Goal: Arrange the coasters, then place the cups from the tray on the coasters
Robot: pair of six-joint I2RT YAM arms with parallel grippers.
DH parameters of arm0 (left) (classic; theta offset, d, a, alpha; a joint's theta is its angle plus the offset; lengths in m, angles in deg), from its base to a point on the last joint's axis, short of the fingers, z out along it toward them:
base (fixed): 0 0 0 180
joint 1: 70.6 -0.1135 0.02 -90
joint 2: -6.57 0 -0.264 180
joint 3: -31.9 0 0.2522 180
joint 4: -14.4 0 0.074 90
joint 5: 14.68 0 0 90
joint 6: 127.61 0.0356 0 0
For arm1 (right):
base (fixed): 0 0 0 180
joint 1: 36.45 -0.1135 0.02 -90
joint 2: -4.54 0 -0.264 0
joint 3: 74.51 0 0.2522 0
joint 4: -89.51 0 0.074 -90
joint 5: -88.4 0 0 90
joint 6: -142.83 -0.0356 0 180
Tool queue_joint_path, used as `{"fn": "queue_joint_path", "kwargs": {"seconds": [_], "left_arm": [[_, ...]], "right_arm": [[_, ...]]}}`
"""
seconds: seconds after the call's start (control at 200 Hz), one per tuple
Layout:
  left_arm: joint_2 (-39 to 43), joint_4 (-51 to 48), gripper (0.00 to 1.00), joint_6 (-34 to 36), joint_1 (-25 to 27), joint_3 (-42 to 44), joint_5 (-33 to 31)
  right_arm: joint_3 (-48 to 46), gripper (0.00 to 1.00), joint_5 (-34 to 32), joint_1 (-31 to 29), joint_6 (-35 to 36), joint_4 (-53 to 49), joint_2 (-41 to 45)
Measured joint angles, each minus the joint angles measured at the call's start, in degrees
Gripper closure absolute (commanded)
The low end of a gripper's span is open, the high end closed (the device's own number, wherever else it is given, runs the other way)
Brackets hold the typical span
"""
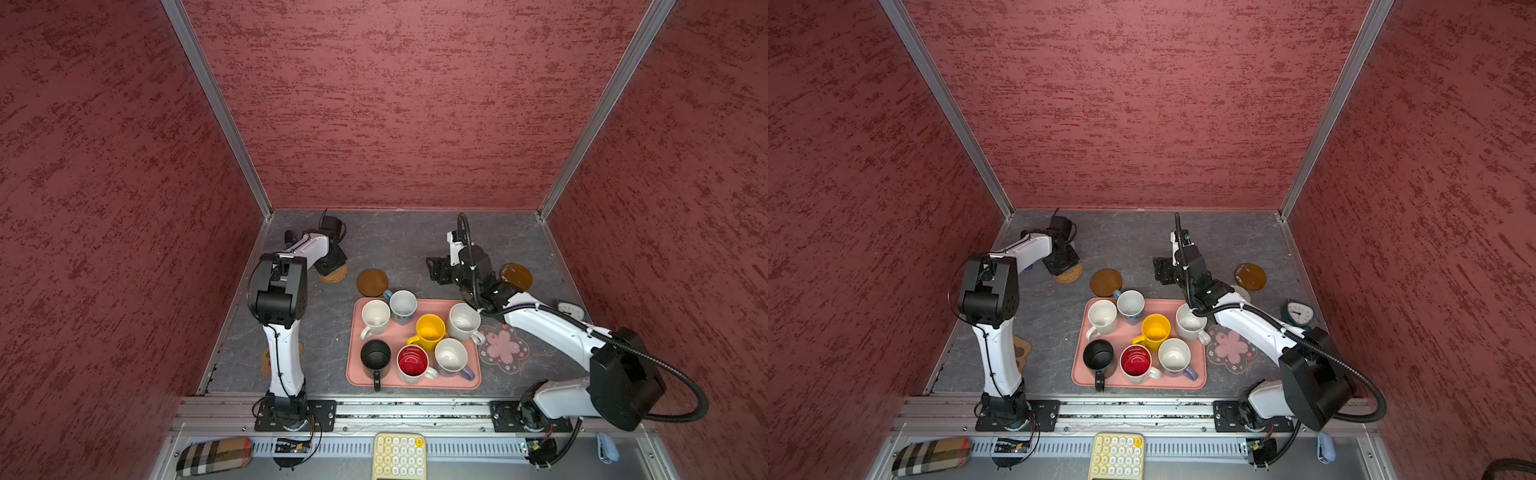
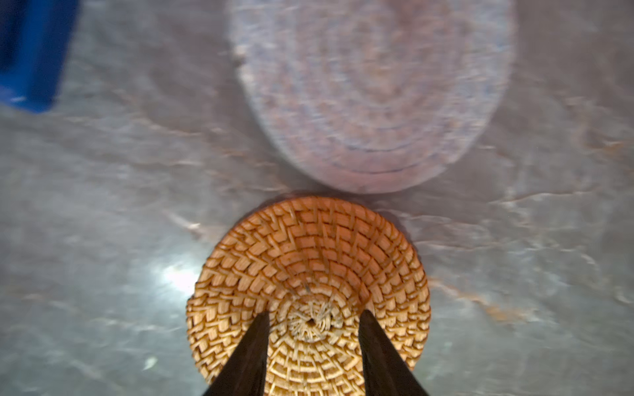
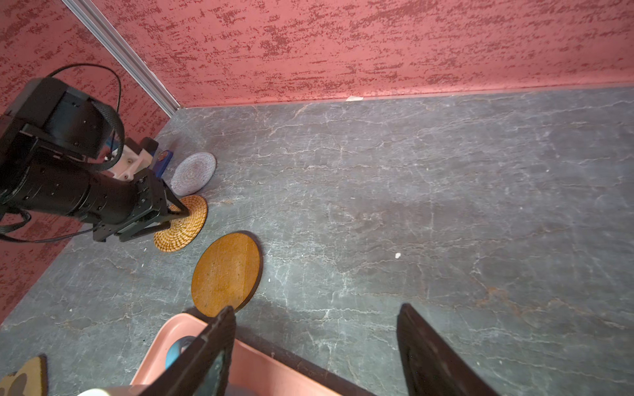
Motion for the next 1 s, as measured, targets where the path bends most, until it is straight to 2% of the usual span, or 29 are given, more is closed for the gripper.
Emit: {"fn": "queue_joint_path", "kwargs": {"seconds": [0.281,0.616,1.002], "left_arm": [[-7.13,-0.92,0.57,-1.31,5.38,-11.63,3.15],[-19.54,-5.4,0.56,-1.4,10.58,-32.74,8.0],[-25.64,-7.5,0.56,-1.6,14.67,-43.34,11.74]], "right_arm": [[0.0,0.25,0.5,1.57,0.59,0.46,0.0],[0.0,0.25,1.79,2.64,0.63,1.64,-0.74],[0.0,0.25,2.47,3.34,0.61,1.9,-0.74]]}}
